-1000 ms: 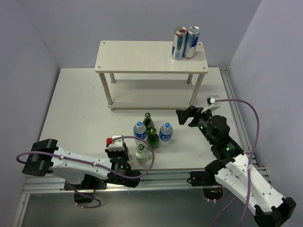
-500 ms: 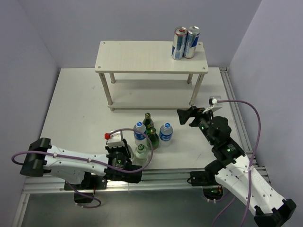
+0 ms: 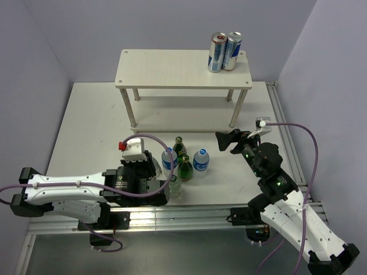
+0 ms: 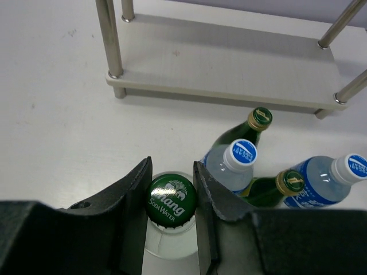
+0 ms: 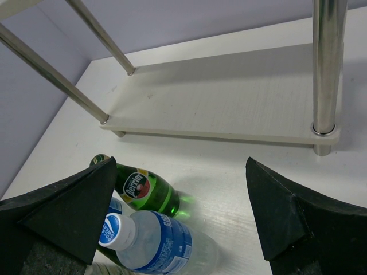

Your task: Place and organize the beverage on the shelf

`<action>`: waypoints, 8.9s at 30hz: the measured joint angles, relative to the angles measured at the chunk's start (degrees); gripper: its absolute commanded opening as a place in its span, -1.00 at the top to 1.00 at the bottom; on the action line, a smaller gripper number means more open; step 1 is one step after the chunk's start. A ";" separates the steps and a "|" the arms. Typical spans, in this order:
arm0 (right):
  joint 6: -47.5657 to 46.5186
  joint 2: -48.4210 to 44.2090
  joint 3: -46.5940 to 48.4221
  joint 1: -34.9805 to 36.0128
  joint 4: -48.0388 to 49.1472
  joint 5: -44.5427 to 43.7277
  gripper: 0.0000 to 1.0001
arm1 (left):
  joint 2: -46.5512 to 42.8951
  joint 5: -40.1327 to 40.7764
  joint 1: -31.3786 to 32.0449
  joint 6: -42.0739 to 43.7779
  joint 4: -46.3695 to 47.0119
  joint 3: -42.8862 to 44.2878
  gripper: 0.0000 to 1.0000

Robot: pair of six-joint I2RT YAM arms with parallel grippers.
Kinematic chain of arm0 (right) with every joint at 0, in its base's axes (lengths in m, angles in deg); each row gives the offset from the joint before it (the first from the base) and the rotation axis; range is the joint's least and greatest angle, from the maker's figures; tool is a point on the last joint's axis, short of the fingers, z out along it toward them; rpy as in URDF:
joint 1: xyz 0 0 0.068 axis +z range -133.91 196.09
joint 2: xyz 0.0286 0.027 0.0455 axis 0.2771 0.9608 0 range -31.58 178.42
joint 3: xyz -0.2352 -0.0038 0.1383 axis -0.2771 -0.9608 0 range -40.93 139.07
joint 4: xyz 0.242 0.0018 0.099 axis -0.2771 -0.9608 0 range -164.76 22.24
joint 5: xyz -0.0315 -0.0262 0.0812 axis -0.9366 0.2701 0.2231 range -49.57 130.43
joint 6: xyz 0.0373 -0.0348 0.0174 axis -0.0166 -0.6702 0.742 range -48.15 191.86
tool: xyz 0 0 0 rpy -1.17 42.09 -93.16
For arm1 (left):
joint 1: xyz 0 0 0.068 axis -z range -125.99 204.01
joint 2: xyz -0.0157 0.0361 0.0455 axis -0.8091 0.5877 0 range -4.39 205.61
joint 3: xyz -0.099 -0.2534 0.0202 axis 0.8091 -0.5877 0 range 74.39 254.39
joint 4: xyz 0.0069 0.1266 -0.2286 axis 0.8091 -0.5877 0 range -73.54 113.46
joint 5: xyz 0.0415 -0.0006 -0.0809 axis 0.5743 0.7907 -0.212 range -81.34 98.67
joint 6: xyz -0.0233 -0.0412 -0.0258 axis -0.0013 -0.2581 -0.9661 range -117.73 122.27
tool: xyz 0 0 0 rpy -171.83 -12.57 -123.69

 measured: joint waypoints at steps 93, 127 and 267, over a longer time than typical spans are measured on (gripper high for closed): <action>0.44 -2.78 -0.72 0.00 -0.85 -0.66 -1.00 | -12.85 -35.63 -40.68 78.62 59.60 17.49 -0.93; 0.44 -2.27 -0.72 0.00 -0.87 -0.66 -1.00 | -7.89 -13.00 5.62 40.57 62.88 -32.28 -0.98; 0.87 -2.71 -0.81 0.00 -0.90 -0.70 -1.00 | -2.40 -32.87 -25.07 80.50 63.63 7.52 -0.99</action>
